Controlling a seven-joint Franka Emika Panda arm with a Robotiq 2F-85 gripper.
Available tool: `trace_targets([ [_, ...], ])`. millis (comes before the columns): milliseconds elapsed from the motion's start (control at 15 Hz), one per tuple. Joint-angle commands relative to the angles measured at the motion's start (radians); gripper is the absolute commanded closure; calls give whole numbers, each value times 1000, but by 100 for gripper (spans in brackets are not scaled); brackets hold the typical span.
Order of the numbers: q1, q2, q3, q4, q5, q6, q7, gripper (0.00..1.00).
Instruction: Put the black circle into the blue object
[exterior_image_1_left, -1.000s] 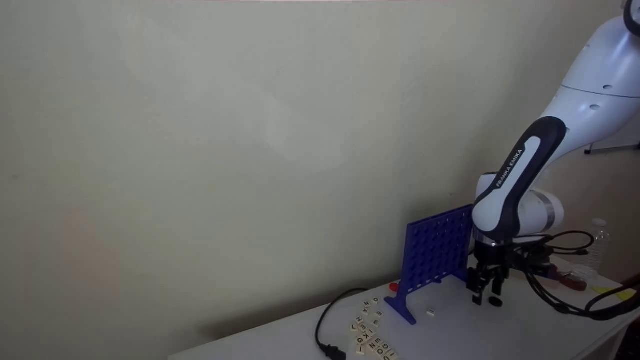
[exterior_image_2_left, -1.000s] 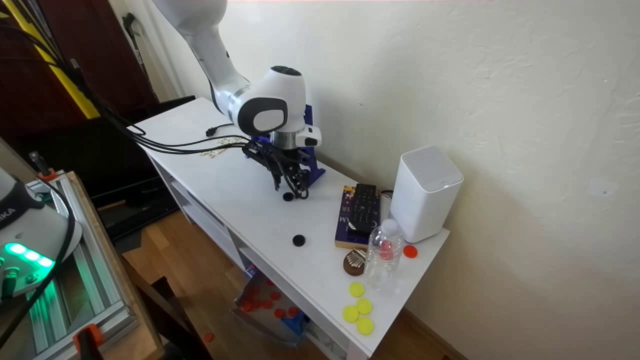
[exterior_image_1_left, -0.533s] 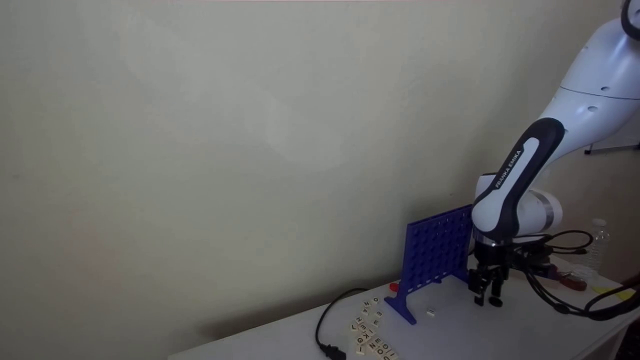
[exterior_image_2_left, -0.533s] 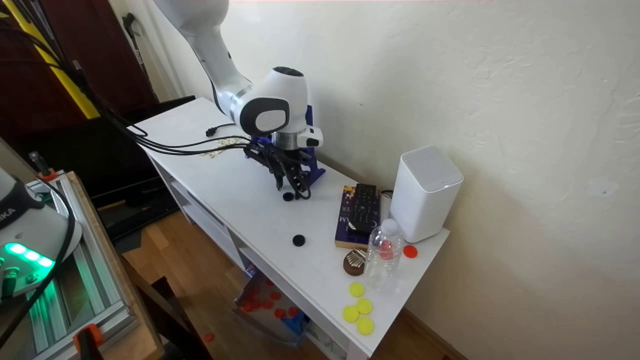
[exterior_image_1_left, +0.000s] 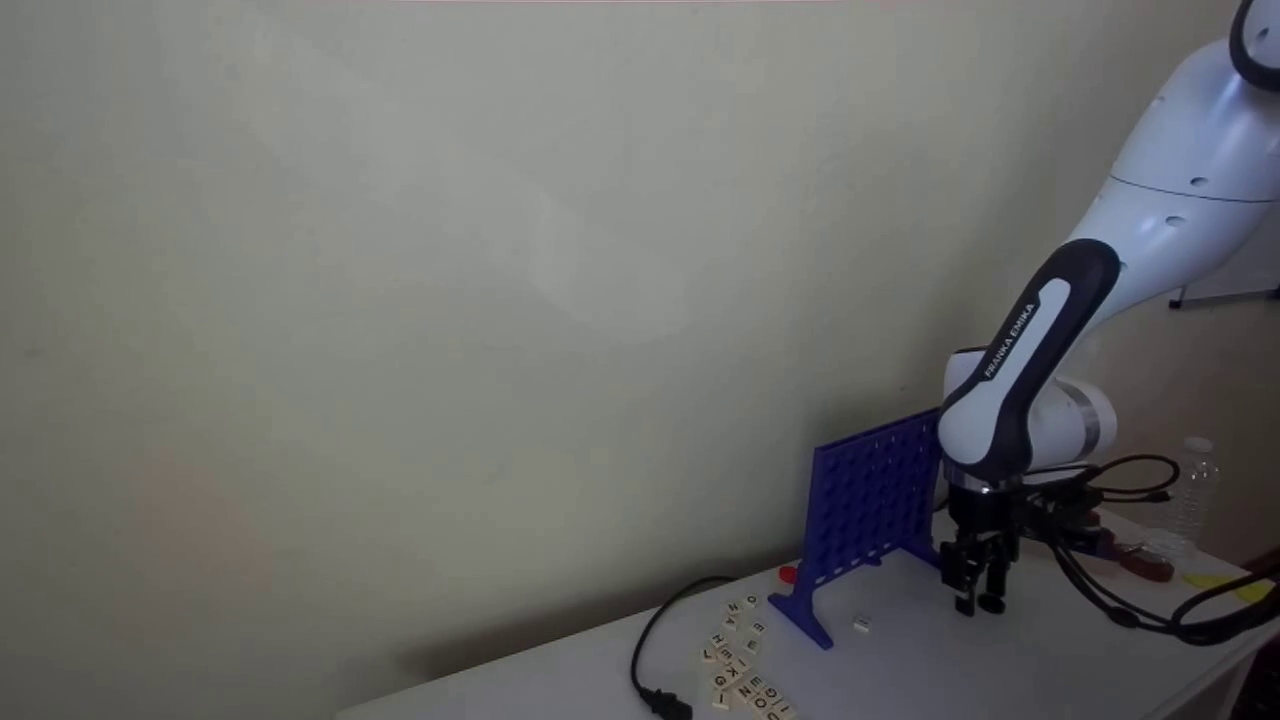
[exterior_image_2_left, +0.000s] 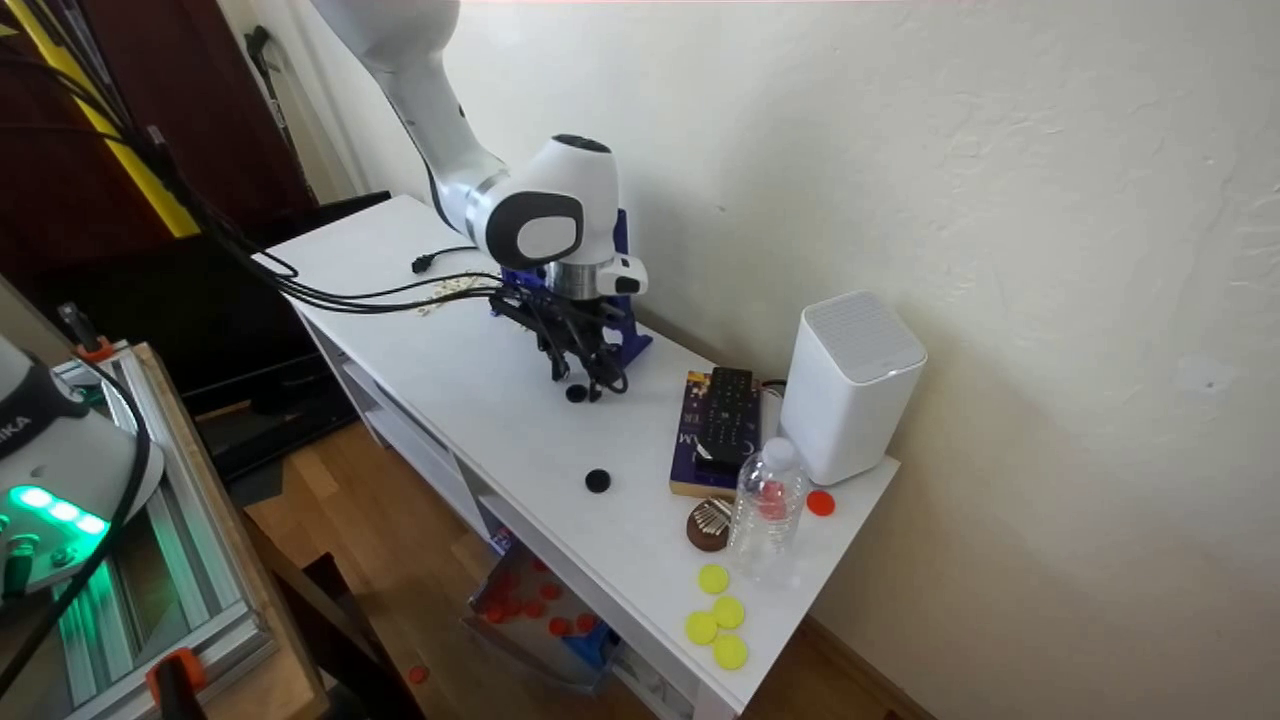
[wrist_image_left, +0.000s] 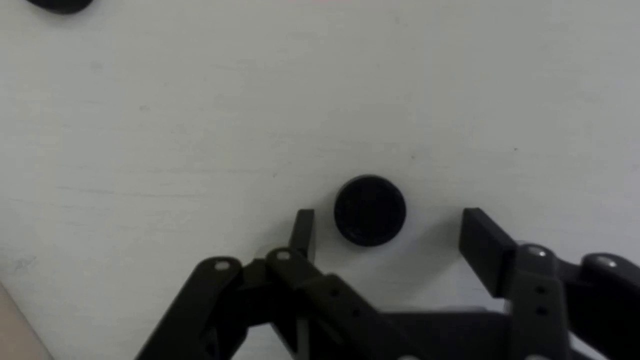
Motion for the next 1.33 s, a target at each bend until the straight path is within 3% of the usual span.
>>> trace_targets([
  [0, 20, 21, -15, 36, -14, -33, -7, 57],
  [267, 30, 23, -21, 50, -17, -59, -7, 85],
  [400, 35, 21, -26, 57, -20, -73, -6, 90],
  [467, 39, 21, -30, 59, -22, -77, -3, 63],
  [533, 41, 22, -32, 60, -23, -80, -2, 43],
  [867, 63, 33, -51, 66, -43, -102, 1, 12],
  [933, 66, 35, -53, 66, -47, -104, 0, 53],
  [1000, 69, 37, -56, 68, -51, -105, 0, 48],
  [1067, 71, 36, -56, 68, -53, -107, 1, 51],
  [1267, 76, 35, -59, 76, -58, -123, -1, 71],
])
